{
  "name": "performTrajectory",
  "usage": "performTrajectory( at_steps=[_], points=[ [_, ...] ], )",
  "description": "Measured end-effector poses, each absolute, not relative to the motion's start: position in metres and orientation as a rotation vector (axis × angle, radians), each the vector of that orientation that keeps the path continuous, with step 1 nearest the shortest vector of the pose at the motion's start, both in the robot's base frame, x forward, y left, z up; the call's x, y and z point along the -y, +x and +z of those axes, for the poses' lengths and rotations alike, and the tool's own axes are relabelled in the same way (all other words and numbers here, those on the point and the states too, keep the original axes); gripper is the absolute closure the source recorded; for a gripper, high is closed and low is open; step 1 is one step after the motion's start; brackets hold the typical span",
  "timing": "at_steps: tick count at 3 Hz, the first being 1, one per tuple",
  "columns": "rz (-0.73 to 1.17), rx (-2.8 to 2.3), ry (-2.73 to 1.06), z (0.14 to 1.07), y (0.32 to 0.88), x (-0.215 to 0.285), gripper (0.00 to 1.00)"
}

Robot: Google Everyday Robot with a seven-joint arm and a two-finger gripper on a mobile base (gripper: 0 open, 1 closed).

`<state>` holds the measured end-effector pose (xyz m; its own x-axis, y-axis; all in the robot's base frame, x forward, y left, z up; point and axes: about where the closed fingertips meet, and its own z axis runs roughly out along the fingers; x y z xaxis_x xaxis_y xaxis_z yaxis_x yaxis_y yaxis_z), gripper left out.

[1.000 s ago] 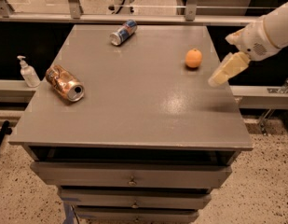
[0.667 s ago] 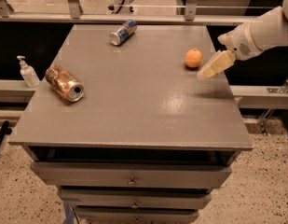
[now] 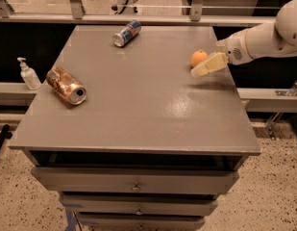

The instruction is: Pick orange

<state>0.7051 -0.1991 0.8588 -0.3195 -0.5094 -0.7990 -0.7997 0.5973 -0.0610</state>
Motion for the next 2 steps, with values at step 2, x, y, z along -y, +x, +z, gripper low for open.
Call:
performTrajectory(
  at_steps=[2],
  points=[
    [0.545,-1.967,-0.956,0.8503,0.7121,0.1903,0.39]
  ],
)
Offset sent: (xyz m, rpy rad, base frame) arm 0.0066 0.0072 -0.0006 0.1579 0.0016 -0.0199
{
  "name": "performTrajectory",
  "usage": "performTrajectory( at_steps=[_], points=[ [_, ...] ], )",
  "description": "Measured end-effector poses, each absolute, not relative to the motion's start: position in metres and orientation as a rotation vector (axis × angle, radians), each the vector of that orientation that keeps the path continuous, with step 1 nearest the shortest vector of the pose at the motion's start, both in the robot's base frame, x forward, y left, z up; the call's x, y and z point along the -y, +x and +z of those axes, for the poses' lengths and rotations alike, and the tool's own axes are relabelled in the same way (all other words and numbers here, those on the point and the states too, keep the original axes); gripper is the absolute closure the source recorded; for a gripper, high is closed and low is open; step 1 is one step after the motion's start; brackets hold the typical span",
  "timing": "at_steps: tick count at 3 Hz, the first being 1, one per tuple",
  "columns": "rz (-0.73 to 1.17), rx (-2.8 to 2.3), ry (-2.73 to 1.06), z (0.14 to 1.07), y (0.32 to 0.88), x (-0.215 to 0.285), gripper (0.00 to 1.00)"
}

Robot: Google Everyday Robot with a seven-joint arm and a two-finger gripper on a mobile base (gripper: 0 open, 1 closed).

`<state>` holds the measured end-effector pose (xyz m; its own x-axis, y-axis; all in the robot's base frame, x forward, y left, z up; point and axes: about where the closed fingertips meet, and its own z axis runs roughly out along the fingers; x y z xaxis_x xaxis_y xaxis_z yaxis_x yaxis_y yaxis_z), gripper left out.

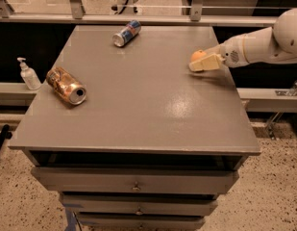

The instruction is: Pick orange

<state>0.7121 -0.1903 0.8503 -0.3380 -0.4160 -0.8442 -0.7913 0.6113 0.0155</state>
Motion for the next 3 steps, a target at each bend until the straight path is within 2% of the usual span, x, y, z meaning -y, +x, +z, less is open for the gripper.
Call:
performTrajectory(
  at_steps=[2,3],
  points=[
    [0.651,-1.875,-0.943,0.888,0.699,0.176,0.86],
    [0.728,-1.818,-0.939,0.929,0.677,0.165,1.0]
  ],
)
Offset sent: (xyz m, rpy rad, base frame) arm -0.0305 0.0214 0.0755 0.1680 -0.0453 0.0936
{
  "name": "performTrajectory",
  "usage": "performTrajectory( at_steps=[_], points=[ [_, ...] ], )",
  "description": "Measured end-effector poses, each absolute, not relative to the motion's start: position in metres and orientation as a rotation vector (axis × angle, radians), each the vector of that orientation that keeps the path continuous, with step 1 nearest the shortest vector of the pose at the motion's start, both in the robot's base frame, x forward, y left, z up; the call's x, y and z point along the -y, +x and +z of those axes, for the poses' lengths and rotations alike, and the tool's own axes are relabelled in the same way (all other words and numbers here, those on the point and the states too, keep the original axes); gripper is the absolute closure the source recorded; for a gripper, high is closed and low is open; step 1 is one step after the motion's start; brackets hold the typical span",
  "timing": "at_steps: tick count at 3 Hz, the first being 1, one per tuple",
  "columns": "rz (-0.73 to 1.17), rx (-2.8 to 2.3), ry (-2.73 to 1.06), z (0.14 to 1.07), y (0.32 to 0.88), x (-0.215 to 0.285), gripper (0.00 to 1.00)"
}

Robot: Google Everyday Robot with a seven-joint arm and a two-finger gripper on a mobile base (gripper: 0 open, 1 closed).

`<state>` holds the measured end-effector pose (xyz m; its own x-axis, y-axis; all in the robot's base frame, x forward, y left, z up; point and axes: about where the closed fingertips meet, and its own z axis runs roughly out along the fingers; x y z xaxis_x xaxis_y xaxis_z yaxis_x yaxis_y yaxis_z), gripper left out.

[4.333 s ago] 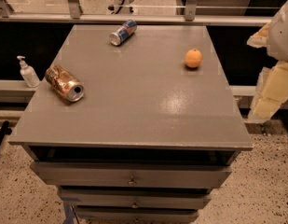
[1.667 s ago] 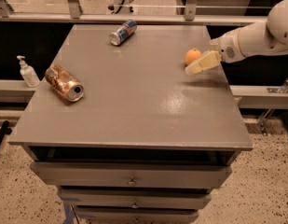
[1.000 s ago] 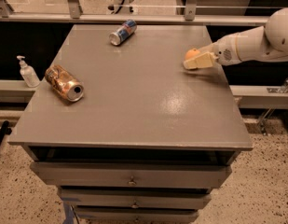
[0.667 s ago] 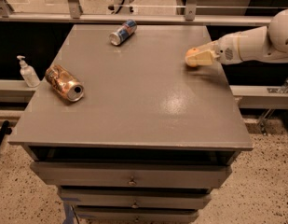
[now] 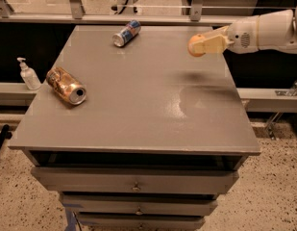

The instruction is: Pick orange

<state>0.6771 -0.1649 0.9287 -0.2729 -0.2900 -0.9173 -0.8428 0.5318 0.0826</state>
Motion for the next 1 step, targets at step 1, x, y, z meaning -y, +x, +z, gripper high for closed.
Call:
performTrajectory(
  at_steps=[1],
  points=[
    [0.737,-1.813,-0.939,0.9312,0.6756,0.1627,1.0]
  ],
)
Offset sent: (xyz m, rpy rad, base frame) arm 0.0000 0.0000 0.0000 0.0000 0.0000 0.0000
